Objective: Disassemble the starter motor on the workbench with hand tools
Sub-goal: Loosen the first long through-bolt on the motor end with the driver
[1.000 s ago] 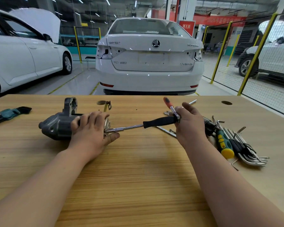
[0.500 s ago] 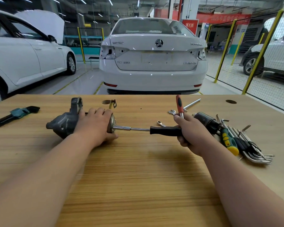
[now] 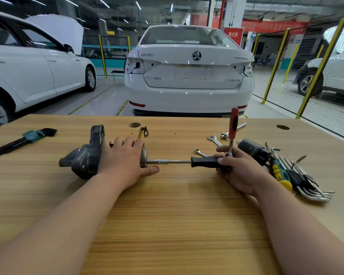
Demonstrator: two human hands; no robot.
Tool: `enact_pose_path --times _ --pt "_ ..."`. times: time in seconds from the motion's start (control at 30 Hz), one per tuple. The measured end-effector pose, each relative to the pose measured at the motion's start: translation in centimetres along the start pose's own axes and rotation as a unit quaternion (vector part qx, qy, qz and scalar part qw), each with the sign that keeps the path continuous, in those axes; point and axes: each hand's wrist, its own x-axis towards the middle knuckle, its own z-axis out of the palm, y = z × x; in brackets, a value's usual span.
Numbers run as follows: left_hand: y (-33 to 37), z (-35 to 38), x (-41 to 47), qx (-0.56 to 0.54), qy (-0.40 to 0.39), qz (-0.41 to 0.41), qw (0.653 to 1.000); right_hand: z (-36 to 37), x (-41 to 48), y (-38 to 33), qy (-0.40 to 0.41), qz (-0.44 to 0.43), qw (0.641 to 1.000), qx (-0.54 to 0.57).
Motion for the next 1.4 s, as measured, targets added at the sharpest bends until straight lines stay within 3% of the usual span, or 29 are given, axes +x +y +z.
enact_pose_path --times 0.47,0.63,0.8,1.13,1.4 --pt "0.0 0.1 -0.5 -0.038 0.023 -0.009 0.999 0.5 0.4 0.2 0.039 0.022 0.999 0.001" --pt "-0.1 0.1 -0.7 -0.050 0.022 -0.008 0.998 0.4 0.6 -0.2 0.099 0.067 0.977 -0.180" --pt "-0.7 0.3 -0.3 -0.053 0.026 0.009 0.998 0.1 0.8 0.0 0.099 0.093 0.978 -0.161" --pt "-0.4 0.4 -0.1 -0.041 0.010 0.001 0.999 0.0 0.7 0.5 0.085 -0.017 0.991 -0.100" --pt "-0.1 -0.4 0.2 -0.036 -0.011 -0.007 0.999 -1.2 0.5 0.7 0.010 -0.108 0.988 -0.110"
